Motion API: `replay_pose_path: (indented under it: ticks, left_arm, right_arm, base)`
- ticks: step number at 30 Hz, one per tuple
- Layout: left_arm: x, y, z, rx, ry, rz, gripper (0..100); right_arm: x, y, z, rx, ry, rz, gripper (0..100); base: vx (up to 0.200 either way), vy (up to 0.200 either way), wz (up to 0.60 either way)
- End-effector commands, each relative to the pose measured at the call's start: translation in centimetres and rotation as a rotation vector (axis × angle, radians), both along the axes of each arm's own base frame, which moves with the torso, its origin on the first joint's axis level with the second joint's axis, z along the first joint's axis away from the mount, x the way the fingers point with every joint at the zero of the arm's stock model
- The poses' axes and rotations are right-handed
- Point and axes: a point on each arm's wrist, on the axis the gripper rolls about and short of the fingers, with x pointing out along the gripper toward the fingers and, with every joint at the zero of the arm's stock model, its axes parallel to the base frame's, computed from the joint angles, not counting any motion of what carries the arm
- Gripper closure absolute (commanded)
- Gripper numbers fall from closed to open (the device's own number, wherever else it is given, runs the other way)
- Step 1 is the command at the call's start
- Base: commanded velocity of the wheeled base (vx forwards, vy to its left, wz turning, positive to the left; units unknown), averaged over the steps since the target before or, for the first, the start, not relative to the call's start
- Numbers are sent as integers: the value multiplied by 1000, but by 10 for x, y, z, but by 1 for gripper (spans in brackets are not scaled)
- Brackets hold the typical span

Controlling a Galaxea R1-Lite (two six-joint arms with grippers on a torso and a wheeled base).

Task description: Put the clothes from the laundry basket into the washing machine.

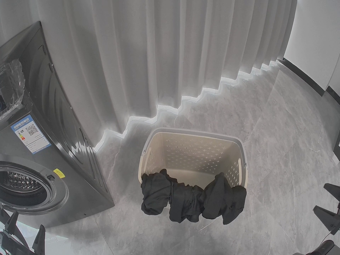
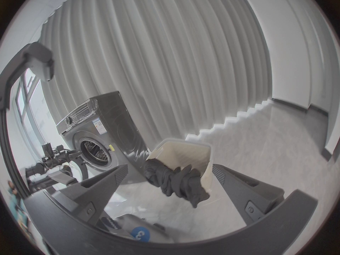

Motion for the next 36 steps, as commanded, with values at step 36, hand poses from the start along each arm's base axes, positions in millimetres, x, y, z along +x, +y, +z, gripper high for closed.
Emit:
replay_pose_path:
  ticks: [36]
  left_arm:
    - [0,0,-5,2,2,0,0]
  right_arm:
    - [213,95,-130,-111,594,58,0]
  base:
    - [0,0,0]
